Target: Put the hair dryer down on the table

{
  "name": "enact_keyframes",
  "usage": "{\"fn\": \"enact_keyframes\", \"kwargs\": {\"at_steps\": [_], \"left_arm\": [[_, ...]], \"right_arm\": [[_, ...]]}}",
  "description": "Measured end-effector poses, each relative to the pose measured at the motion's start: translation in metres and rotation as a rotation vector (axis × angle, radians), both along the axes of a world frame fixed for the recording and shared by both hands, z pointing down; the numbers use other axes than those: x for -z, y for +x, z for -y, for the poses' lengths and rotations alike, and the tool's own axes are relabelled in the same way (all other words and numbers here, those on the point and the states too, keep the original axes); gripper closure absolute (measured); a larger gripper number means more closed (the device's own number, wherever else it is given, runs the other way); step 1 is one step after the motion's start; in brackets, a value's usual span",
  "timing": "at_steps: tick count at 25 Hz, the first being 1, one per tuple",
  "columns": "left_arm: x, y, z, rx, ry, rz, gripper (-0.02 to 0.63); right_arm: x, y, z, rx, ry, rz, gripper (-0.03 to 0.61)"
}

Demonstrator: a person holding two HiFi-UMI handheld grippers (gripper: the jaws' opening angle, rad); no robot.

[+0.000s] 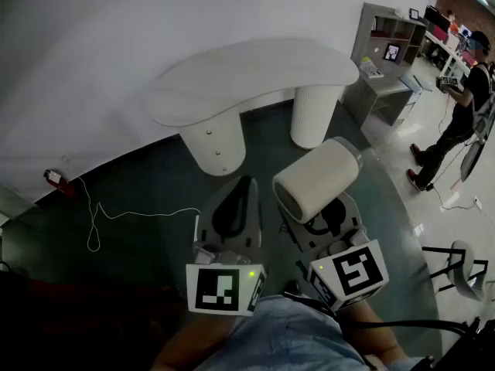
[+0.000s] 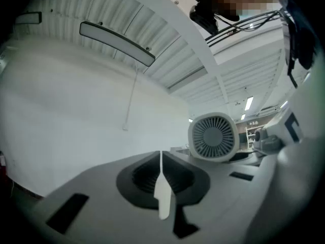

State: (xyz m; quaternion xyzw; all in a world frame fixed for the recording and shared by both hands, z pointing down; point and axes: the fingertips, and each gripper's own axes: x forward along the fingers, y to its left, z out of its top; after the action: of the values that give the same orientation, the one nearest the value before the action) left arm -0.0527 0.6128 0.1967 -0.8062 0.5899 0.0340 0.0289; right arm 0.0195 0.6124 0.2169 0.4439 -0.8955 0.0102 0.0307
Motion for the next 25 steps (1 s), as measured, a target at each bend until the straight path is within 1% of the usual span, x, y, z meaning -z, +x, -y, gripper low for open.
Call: {"fn": "enact_keyframes", "kwargs": {"at_steps": [2, 6, 12, 21, 25], "left_arm": [[0.001, 0.002, 0.0, -0.003, -0.015, -0.014, 0.597], [0.001, 0.001, -0.001, 0.001, 0.005, 0.0, 0.597], [-0.001, 0.008, 0.002, 0.012, -0.006, -0.006, 0.597], [-0.008, 0.051, 0.005, 0.054, -0.012, -0.002, 0.597], [-0.017, 0.062, 0.01, 0.076, -0.028, -0.001, 0.597]], "right_arm": [[0.0, 0.0, 0.001, 0.0, -0.001, 0.0, 0.351], [0.0, 0.002, -0.001, -0.001, -0.003, 0.002, 0.351], [0.0, 0.009, 0.0, 0.015, -0.005, 0.01, 0.351], [-0.006, 0.052, 0.006, 0.071, -0.027, 0.019, 0.351], [-0.016, 0.064, 0.013, 0.088, -0.052, 0.018, 0.35]]}}
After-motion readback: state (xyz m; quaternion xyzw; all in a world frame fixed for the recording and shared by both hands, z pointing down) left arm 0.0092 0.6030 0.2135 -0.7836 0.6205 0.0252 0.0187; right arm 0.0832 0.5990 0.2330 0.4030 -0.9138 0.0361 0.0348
